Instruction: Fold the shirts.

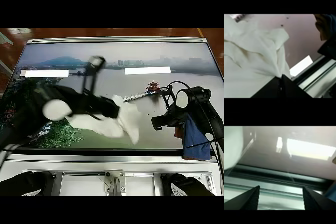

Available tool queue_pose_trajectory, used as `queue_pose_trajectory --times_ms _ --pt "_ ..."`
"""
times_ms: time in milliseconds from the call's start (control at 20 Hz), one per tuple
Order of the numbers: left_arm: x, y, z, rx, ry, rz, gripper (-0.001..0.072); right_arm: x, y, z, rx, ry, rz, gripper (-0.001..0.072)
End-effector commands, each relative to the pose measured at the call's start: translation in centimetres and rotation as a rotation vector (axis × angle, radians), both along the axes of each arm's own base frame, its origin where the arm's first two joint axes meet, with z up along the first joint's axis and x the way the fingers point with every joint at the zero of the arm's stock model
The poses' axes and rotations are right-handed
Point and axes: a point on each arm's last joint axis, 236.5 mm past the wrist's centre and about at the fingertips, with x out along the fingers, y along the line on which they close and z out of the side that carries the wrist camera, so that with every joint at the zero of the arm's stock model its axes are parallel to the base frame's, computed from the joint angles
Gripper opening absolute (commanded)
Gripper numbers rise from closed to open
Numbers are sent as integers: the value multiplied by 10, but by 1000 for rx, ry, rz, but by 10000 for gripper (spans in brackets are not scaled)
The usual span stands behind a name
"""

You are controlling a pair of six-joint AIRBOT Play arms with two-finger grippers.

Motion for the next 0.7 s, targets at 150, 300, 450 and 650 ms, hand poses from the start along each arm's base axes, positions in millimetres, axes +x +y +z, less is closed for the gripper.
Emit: queue_pose_trajectory --times_ms 150,300,450,650 --pt "-4 -20 -63 30 142 71 675 -19 -29 3 -121 81 24 648" --pt "35 82 -63 192 181 190 673 -18 -29 3 -121 79 23 647" --pt "56 183 -67 326 168 295 646 -14 -27 2 -113 59 25 648" --pt "26 251 -129 290 400 442 633 -5 -10 0 -40 23 23 648"
